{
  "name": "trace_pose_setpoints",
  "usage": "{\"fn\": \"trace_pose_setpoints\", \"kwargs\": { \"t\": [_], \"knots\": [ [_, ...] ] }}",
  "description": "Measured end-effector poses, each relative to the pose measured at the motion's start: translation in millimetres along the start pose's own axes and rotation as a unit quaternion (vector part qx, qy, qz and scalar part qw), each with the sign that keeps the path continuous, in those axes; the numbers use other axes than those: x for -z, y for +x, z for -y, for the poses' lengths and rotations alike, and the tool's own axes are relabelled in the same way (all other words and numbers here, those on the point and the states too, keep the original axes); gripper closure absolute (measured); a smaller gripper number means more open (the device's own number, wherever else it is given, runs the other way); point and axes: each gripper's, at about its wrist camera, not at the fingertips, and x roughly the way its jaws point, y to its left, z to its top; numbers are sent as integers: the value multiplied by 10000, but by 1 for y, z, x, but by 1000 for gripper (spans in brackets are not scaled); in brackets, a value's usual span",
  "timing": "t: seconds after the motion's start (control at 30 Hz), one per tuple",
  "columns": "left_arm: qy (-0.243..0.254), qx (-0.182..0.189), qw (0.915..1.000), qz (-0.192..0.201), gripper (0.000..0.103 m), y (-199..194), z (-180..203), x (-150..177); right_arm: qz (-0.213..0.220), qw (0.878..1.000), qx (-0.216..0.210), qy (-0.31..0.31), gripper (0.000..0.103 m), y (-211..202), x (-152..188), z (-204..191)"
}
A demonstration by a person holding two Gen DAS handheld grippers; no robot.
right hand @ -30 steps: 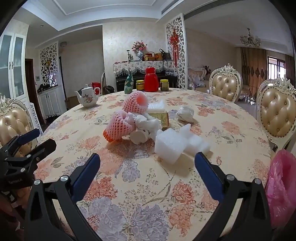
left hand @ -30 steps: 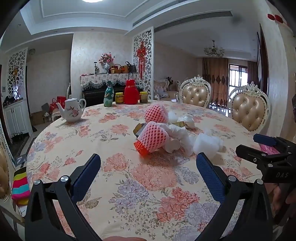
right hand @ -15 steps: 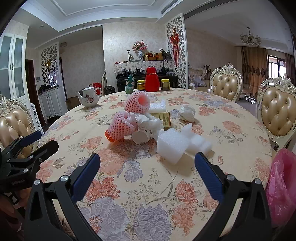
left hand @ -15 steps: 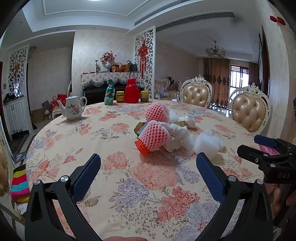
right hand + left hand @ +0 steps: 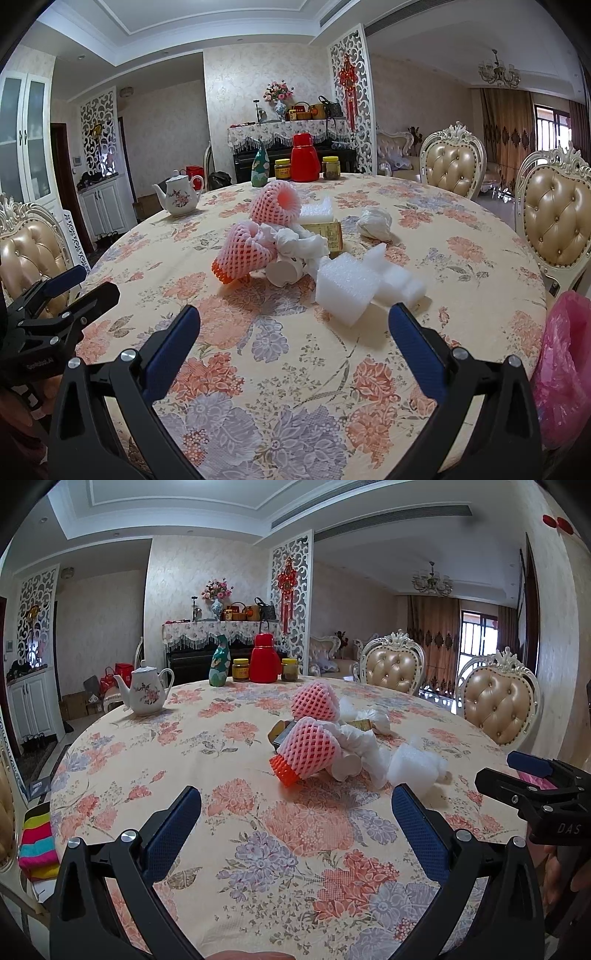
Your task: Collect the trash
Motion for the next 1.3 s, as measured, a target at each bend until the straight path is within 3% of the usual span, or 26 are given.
{"fn": "trace_pose_setpoints", "kwargs": {
  "t": [1.3],
  "knots": [
    [-59, 11, 10000, -46, 6, 3, 0, 9, -19, 9999, -51, 86, 4, 5, 3, -2]
  ]
}}
